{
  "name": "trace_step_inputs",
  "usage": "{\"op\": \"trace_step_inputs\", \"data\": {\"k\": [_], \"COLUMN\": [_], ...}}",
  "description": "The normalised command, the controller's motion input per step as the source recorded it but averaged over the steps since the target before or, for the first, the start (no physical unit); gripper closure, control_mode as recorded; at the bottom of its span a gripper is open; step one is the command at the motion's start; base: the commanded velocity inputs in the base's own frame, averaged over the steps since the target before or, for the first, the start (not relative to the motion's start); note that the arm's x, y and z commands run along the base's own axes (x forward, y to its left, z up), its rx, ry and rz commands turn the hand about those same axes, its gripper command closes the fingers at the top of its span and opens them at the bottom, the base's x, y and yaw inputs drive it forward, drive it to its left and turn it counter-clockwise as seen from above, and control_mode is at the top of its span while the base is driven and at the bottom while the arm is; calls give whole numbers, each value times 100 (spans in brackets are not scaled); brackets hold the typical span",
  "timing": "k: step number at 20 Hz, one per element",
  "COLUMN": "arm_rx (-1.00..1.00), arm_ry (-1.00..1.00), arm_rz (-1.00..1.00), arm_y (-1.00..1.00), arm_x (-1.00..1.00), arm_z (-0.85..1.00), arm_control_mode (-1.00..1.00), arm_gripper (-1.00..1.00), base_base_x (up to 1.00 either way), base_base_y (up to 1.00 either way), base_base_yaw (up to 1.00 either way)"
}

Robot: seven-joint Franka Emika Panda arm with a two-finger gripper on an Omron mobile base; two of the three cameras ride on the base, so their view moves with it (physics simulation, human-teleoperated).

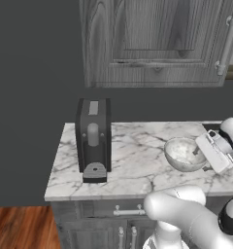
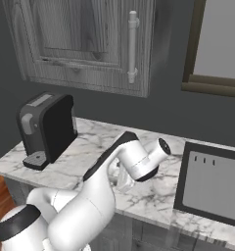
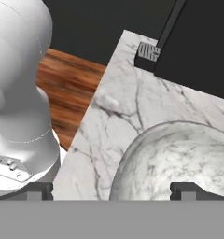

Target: Clear the mugs and bowl far away from the sink.

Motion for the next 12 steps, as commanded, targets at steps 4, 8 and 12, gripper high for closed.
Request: {"op": "trace_step_inputs", "data": {"k": [4,8,12], "arm_rx": [0,0,0], "arm_ry": [6,6,6], "arm_rz": [0,0,0], "arm_y": [-18,-24,-19], "arm_x": [8,4,9], "arm_z": [-19,-24,-21], "arm_control_mode": [-100,-100,-100], "arm_gripper": [-100,-100,-100], "base_base_x": [0,0,0], "base_base_y": [0,0,0], "base_base_yaw": [0,0,0]}}
